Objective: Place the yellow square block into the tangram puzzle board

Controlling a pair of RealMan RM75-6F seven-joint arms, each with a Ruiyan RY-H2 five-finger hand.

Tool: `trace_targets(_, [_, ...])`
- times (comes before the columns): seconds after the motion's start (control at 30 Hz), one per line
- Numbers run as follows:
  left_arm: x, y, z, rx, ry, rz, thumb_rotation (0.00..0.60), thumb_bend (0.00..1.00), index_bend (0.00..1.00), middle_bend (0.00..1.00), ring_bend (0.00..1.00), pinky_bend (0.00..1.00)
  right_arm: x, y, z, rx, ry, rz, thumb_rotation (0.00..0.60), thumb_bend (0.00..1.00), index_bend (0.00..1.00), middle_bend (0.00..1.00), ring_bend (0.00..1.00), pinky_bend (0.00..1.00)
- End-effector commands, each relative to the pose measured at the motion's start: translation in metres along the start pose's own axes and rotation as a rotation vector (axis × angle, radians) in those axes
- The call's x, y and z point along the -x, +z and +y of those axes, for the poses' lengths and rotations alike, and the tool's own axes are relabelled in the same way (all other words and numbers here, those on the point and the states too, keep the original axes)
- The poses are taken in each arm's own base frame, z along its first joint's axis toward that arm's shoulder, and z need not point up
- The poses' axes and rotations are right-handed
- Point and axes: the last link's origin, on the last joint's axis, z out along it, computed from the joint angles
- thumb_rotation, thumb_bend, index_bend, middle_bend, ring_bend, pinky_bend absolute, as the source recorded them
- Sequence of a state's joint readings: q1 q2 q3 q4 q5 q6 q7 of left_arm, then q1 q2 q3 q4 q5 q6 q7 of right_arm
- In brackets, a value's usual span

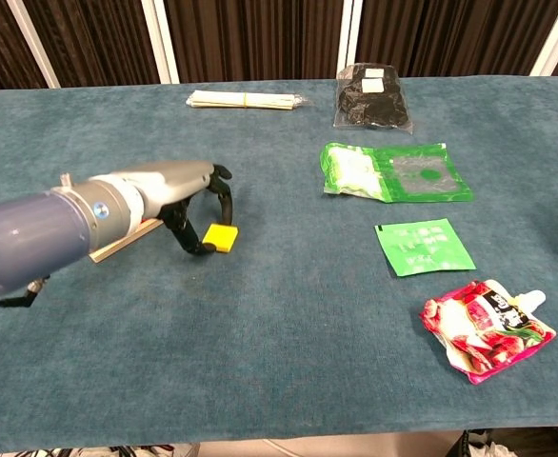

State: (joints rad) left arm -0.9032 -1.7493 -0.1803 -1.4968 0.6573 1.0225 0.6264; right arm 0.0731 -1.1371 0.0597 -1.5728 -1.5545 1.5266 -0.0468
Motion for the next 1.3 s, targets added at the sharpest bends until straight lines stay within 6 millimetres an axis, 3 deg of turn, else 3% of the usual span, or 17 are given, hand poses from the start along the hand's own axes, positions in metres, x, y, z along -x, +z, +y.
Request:
trace_targets(0.03, [-0.027,-0.001,-0.008,0.009,-0.008,0.044,0.6,0.4,0.46,0.0,0.0,0.0,0.0,0.0,0.0,-0.001,0.0,0.001,0.6,0.16,0.15,0.04,0.07,0.13])
trace_targets(0.33, [-0.055,-0.011,-0.05,-0.018,0.053,0.035,0.6,0.4,0.46,0.0,0.0,0.0,0.0,-0.001,-0.001,-0.003,-0.003,0.001,0.6,0.16,0.15,0.04,0.07,0.13])
trace_targets(0.7, [-0.059,-0.025,-0.108,-0.177,0.007,0.054,0.6,0.4,0.46,0.0,0.0,0.0,-0.001,-0.002,-0.002,-0.01,-0.006,0.014,0.6,0.16,0.15,0.04,0.07,0.13])
trace_targets(0.93, [-0.048,-0.029,-0.123,-0.259,-0.013,0.041,0.6,0.4,0.46,0.0,0.0,0.0,0.0,-0.002,-0.002,-0.01,-0.006,0.014,0.6,0.16,0.15,0.04,0.07,0.13])
trace_targets(1.3, [-0.031,-0.026,-0.116,-0.292,-0.06,0.003,0.6,0.4,0.45,0.0,0.0,0.0,-0.001,-0.002,-0.002,-0.013,-0.007,0.015,0.6,0.16,0.15,0.04,0.07,0.13])
